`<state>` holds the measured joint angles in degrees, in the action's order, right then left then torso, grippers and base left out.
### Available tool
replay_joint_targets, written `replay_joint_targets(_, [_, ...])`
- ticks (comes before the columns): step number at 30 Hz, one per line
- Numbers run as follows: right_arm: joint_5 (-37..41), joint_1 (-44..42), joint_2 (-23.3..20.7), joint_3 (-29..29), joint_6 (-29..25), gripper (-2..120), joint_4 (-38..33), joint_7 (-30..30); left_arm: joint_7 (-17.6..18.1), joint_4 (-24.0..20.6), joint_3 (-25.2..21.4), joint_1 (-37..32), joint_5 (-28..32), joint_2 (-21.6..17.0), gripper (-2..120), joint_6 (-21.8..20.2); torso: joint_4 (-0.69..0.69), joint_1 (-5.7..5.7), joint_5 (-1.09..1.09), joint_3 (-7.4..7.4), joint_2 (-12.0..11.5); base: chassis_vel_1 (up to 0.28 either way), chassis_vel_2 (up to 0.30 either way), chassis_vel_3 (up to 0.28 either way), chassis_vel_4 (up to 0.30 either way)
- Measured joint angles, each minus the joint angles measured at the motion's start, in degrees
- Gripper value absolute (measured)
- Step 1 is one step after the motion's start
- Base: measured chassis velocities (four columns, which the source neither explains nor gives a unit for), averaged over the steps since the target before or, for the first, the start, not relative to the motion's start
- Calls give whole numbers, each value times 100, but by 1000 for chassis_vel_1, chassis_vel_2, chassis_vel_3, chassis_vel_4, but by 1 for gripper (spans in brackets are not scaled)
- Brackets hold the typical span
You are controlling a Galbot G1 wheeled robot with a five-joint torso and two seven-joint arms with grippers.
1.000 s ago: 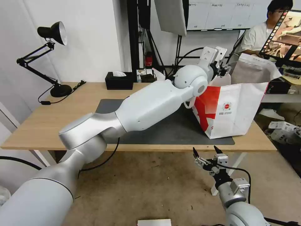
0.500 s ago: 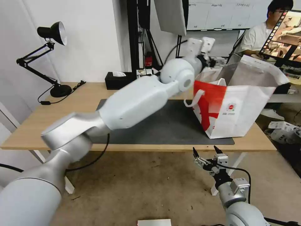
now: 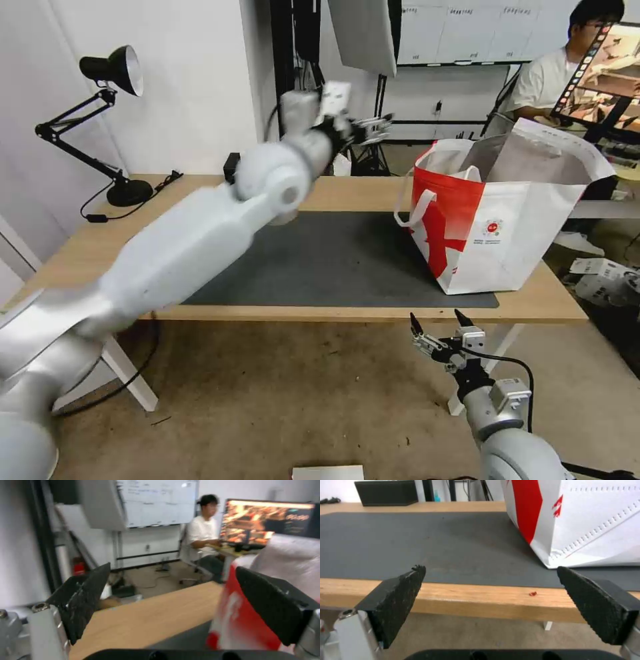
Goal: Pick up the trash from the table and place it into the takeout bag.
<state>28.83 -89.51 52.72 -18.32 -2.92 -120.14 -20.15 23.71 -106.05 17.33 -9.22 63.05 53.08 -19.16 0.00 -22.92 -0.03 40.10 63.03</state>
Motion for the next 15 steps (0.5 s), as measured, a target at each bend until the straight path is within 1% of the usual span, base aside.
replay_joint_targets(1, [0,0,0,0,0,100,0,0,0,0,0,0,0,0,100,0,0,0,0,0,0,0,0,0,0])
replay_joint_targets(3, [0,0,0,0,0,100,0,0,-41,-504,-731,-975,-531,-461,100,196,0,1,-1,0,0,0,0,0,0])
replay_joint_targets(4, [0,0,1,0,0,100,0,1,-100,-738,-1254,-1667,-901,-660,100,410,0,1,0,-1,0,0,0,0,0])
replay_joint_targets(5, [0,0,1,0,0,100,0,1,-100,-738,-1254,-1667,-901,-660,100,410,0,1,0,-1,0,0,0,0,0])
replay_joint_targets(6, [0,0,0,0,0,100,1,0,-136,-945,-1754,-2377,-1207,-813,100,633,3,1,-3,0,0,0,0,0,0])
replay_joint_targets(7, [0,1,0,0,0,100,0,0,-145,-1096,-2115,-2938,-1413,-924,100,801,3,1,-3,-1,0,0,0,0,0])
replay_joint_targets(8, [0,0,0,0,0,100,0,0,-149,-1264,-2504,-3597,-1715,-983,100,992,4,1,2,-1,0,0,0,0,0])
replay_joint_targets(9, [0,0,0,0,0,100,0,0,-149,-1264,-2504,-3597,-1715,-983,100,992,4,1,2,-1,0,0,0,0,0])
replay_joint_targets(10, [0,1,0,0,0,100,0,1,-163,-1365,-2811,-4128,-2029,-952,100,1157,2,2,2,-1,0,0,0,0,0])
replay_joint_targets(11, [0,0,0,0,0,100,0,0,-181,-1481,-3238,-4794,-2486,-817,100,1358,0,1,-1,-1,0,0,0,0,0])
replay_joint_targets(12, [0,0,0,0,0,100,0,0,-194,-1622,-3633,-5409,-2898,-619,100,1507,-1,1,1,-1,0,0,0,0,0])
replay_joint_targets(13, [0,0,0,0,0,100,0,0,-194,-1622,-3633,-5409,-2898,-619,100,1507,-1,1,1,-1,0,0,0,0,0])
replay_joint_targets(14, [0,0,0,0,0,100,1,0,-230,-1728,-3899,-5870,-3165,-451,100,1600,-3,1,4,-1,0,0,0,0,0])
replay_joint_targets(15, [1,0,-1,0,0,100,1,0,-259,-1846,-4205,-6496,-3507,-201,100,1738,-1,1,2,-1,1,0,0,0,0])
